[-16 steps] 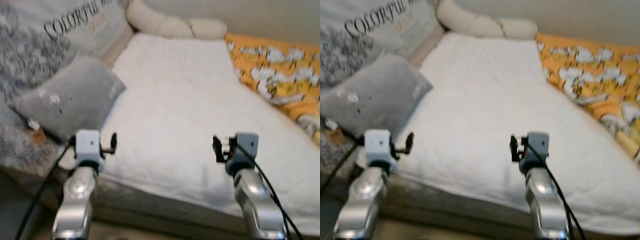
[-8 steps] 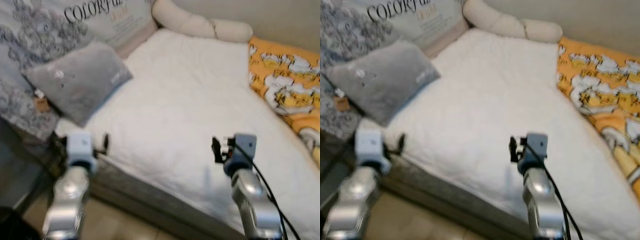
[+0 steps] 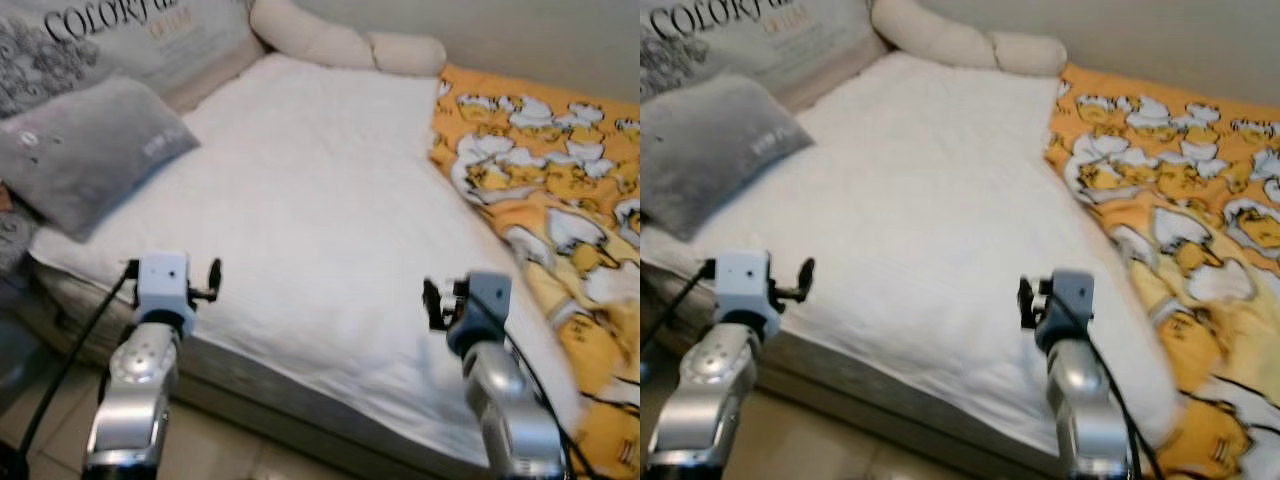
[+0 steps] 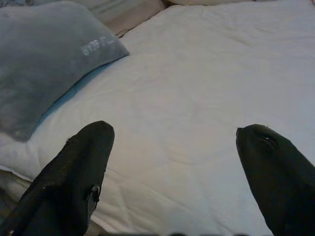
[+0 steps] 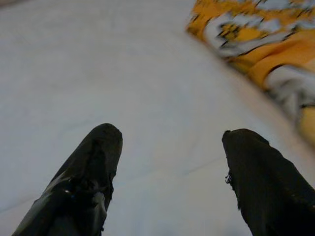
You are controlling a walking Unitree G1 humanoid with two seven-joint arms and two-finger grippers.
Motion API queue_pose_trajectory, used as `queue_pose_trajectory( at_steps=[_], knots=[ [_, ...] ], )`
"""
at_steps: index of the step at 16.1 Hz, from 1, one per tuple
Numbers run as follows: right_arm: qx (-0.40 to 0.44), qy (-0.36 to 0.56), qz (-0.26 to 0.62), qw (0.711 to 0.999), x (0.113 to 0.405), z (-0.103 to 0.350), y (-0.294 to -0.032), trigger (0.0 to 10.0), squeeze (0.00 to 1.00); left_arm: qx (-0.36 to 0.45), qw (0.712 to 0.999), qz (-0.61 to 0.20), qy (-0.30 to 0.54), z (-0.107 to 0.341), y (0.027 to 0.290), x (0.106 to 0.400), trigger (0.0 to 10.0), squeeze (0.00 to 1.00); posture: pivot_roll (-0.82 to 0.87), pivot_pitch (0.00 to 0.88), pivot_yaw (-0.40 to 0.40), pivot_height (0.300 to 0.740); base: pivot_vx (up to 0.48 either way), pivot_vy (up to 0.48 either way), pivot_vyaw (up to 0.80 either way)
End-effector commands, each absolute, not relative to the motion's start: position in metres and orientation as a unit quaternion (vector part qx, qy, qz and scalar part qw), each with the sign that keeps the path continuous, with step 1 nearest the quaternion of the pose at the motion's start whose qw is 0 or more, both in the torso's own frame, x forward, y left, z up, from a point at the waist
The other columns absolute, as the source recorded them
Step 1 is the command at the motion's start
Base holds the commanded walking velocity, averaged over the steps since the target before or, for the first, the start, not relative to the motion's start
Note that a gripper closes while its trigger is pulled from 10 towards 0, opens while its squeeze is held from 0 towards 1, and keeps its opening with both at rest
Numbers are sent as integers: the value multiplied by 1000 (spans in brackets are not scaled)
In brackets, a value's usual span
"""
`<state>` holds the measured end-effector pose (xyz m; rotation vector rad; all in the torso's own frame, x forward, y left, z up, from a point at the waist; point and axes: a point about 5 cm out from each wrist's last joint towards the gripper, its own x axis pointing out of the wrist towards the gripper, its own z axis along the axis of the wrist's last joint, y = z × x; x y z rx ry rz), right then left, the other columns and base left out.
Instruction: Clean up the room
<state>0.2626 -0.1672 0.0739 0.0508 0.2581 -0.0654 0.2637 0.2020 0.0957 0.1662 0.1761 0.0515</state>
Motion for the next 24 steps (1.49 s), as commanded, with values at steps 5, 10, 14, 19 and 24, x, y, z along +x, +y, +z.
queue_pose_trajectory(
  at_steps=[5, 10, 14, 19, 24],
  knots=[
    [21, 144, -36, 989, 256, 69, -176, 10000, 0, 79, 993, 3, 90, 95, 187, 261, 10000, 941, 105, 0, -5, 740, 0, -480, -480],
    [17, 122, 1, 992, 259, 79, -175, 10000, 0, 77, 991, 9, 106, 88, 187, 256, 10000, 941, 100, 0, 19, 740, 0, -480, 0],
    [22, 111, -8, 994, 262, 83, -177, 10000, 0, 70, 992, 6, 103, 90, 180, 255, 10000, 945, 96, 0, 13, 740, 0, -480, 200],
    [22, 135, -12, 990, 255, 68, -187, 10000, 0, 72, 992, -5, 100, 93, 172, 254, 10000, 945, 116, 0, 26, 740, 0, -480, 428],
    [31, 142, -7, 989, 255, 65, -180, 10000, 0, 90, 991, 1, 99, 94, 183, 255, 10000, 945, 119, 0, 18, 740, 0, -480, 0]
  ],
)
